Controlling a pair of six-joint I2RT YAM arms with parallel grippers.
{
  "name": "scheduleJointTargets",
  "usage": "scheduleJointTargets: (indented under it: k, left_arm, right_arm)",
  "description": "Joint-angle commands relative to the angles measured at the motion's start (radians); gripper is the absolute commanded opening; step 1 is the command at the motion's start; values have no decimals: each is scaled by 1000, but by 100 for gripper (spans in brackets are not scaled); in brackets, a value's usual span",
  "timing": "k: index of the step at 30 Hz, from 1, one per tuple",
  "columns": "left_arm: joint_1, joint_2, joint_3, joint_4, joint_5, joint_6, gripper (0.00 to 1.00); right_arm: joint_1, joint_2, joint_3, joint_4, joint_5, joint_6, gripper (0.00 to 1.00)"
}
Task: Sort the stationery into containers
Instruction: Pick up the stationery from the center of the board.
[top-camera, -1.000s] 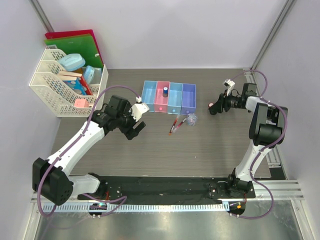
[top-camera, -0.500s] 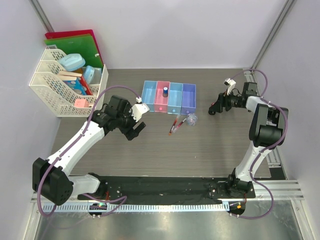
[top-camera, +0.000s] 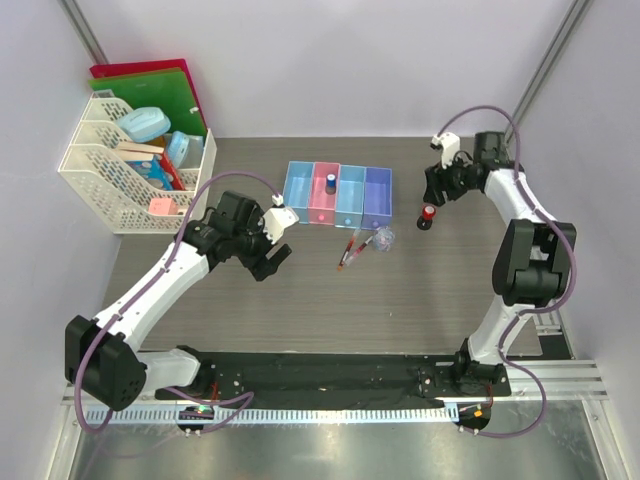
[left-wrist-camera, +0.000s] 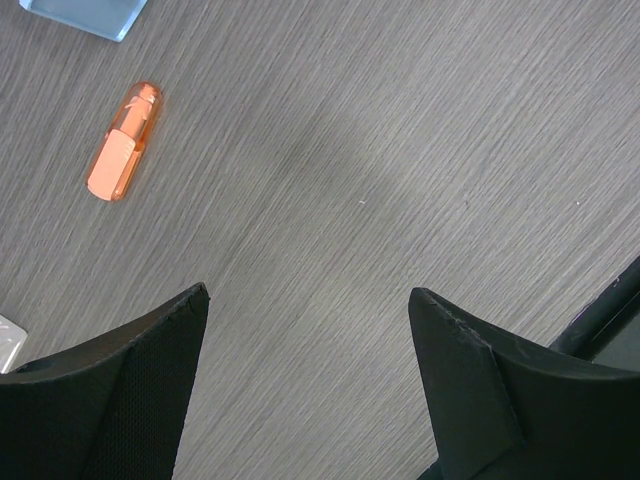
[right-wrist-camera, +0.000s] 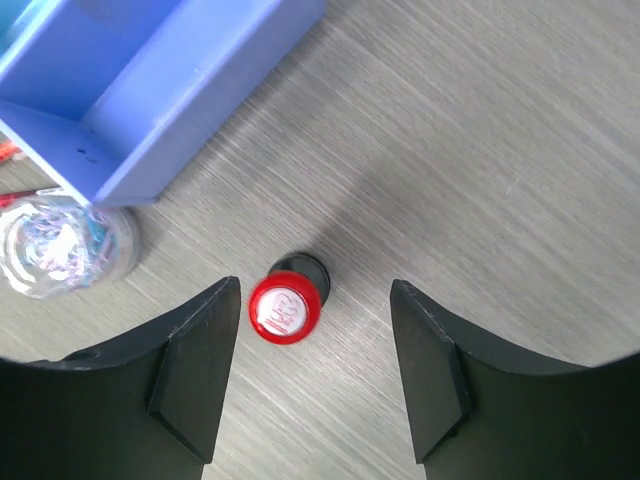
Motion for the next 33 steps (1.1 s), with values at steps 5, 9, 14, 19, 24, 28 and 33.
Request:
scheduleJointTargets:
  k: [5, 9, 14, 19, 24, 28, 33]
  left_arm:
    - [3, -42, 3, -9, 2, 1, 81]
    - [3, -77, -23, -9, -10, 2, 81]
    - [3, -125, -58, 4, -15, 10, 82]
    - [5, -139, -99, 34, -21, 18, 83]
    - [28, -130, -130, 112, -74, 8, 83]
    - [103, -89, -118, 154, -42, 15, 83]
    - [227, -7, -67, 177, 39, 36, 81]
  right_arm:
    - [89, 133, 370, -392, 241, -4, 61]
    - [117, 157, 417, -484, 333, -5, 62]
    - [171, 176, 394, -547, 373, 7, 64]
    - [187, 188, 347, -514, 360, 25, 64]
    - [191, 207, 344, -483, 380, 47, 63]
    - [191, 219, 342, -471, 406, 48, 64]
    - [191, 222, 336, -454, 407, 51, 63]
